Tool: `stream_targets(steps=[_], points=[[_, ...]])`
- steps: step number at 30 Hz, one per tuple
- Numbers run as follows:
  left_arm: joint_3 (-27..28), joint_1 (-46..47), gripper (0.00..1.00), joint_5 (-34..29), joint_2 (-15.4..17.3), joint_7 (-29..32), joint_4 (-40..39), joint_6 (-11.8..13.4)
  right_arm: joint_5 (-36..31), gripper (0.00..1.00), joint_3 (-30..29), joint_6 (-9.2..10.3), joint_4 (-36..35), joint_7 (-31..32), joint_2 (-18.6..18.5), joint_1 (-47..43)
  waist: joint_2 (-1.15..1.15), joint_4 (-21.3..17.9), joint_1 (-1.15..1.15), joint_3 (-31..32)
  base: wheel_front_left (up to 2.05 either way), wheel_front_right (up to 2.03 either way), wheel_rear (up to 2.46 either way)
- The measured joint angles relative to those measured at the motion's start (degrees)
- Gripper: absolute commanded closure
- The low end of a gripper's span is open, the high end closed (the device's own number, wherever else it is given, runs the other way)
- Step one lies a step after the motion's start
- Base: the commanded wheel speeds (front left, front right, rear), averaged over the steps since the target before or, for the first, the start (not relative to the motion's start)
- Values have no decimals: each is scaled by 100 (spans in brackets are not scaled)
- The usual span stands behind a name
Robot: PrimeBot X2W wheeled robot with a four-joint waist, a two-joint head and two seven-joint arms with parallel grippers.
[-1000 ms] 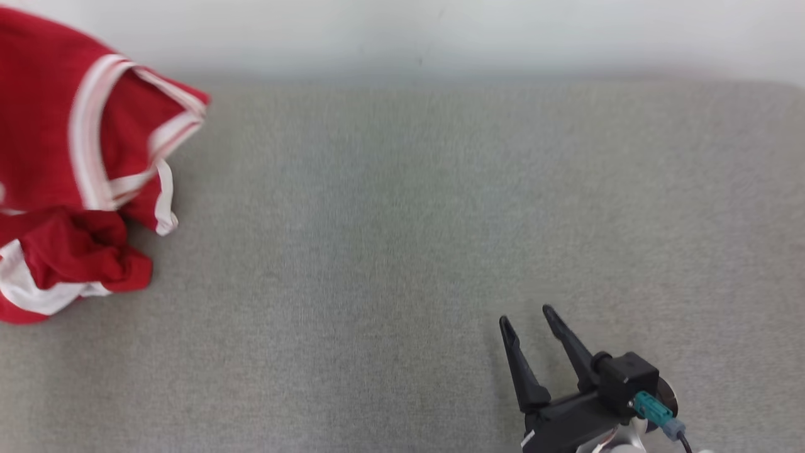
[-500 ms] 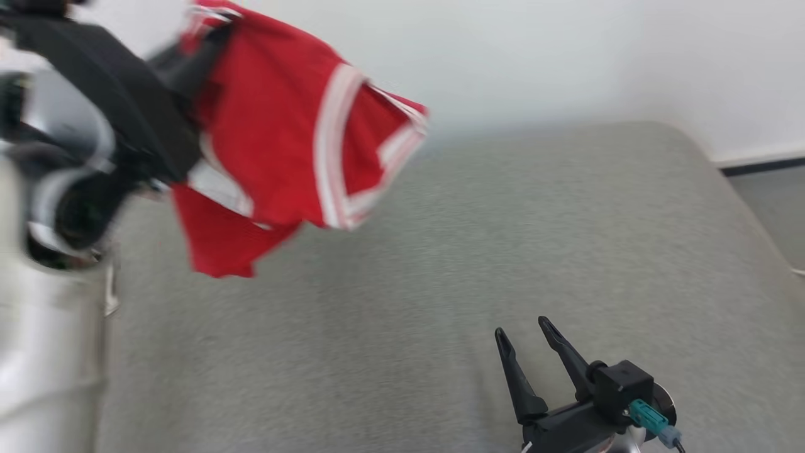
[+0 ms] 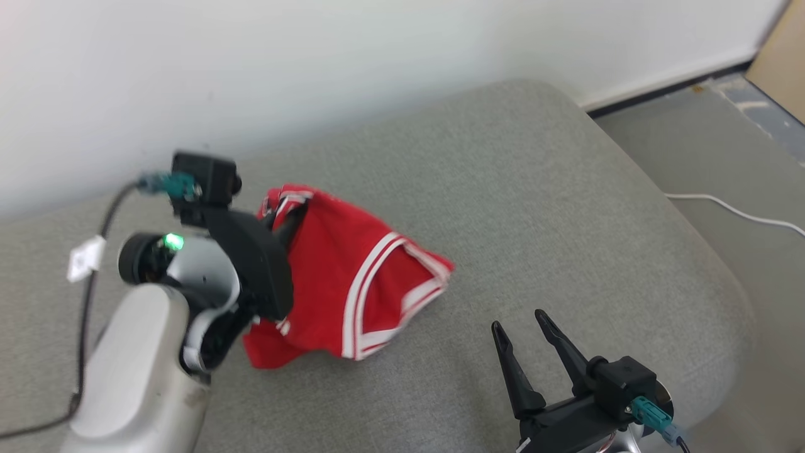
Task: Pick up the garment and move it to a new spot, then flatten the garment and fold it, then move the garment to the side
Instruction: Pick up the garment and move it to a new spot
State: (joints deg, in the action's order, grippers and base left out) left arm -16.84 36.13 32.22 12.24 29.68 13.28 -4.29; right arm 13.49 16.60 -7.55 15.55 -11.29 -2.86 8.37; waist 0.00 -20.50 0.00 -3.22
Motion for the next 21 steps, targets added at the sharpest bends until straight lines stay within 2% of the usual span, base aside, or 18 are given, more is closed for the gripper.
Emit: stream_targets(steps=[3, 5, 8, 12, 18, 21], points=[[-110, -138, 100, -205, -43, -493, 593, -11, 9, 0, -27, 0, 19, -32, 0, 7, 0, -78, 0, -157, 0, 0, 0], [-168, -229, 0, -305, -119, -831, 976, -27, 11, 0, -14, 0, 35, -32, 0, 6, 1, -87, 2, -235, 0, 0, 0], [-92, -310, 0, -326, -302, -1354, 1446, 68, 10, 0, -24, 0, 15, -32, 3, 9, 0, -31, 1, -265, 0, 0, 0], [62, -485, 0, -165, -513, -2098, 1644, 73, -41, 0, -190, 0, -9, -22, 2, -9, 1, 109, 1, -219, 0, 0, 0], [403, -1066, 0, 122, -678, -3181, 1234, 45, -283, 0, -714, 0, -120, 41, 1, -158, 0, 440, 0, -35, 0, 0, 0], [470, -1495, 0, 89, -558, -3506, 940, 109, -413, 0, -958, 0, -237, 79, 4, -201, 0, 634, 0, 63, 0, 0, 0]])
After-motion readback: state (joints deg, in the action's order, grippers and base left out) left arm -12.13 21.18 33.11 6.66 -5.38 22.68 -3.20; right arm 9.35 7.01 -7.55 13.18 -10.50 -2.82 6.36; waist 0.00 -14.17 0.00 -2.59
